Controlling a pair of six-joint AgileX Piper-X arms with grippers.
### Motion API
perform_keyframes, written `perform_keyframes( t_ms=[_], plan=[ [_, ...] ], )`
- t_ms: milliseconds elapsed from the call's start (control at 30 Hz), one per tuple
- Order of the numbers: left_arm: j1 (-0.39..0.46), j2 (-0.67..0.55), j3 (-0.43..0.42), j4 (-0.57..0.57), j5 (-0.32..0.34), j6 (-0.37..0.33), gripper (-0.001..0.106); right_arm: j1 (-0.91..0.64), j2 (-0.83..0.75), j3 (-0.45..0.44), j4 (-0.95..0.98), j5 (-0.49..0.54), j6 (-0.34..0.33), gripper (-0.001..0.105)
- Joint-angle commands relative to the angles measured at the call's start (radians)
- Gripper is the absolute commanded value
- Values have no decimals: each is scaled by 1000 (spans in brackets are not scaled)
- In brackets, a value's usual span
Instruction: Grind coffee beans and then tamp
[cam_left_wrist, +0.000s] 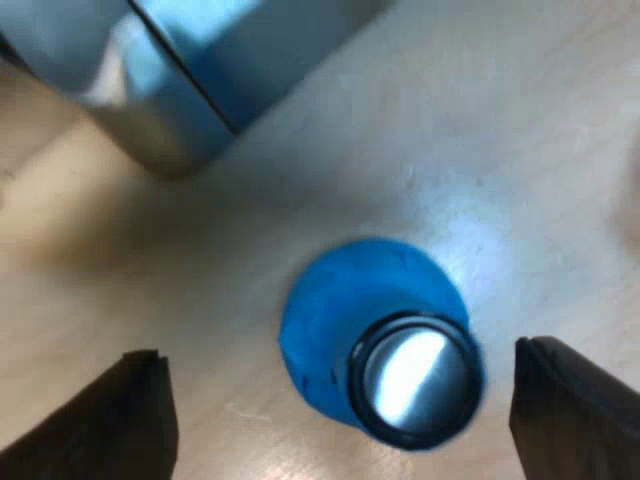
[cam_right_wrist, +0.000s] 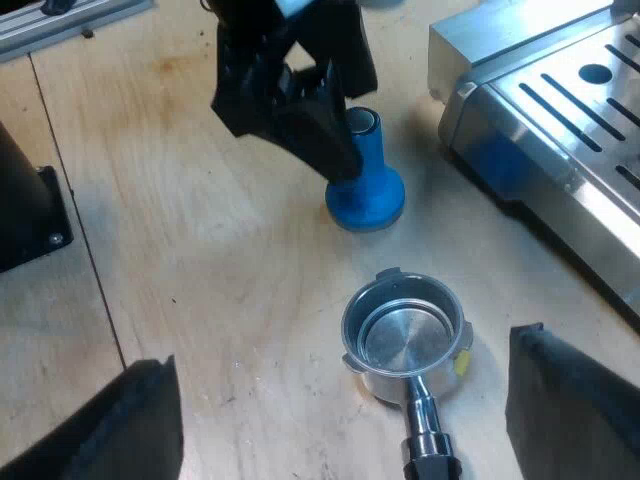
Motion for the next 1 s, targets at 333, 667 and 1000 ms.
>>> perform_keyframes(
  t_ms=[333,667,1000],
  plan=[
    [3,-229,-79,143,-13,-12,71,2,-3,-26,-6,-4,154,69],
    [3,-317,-211,235,-20,-20,71,2,-3,-205,200,-7,150,69],
    [3,-359,-376,330,-49,-20,71,2,-3,-358,344,34,164,69]
  ],
)
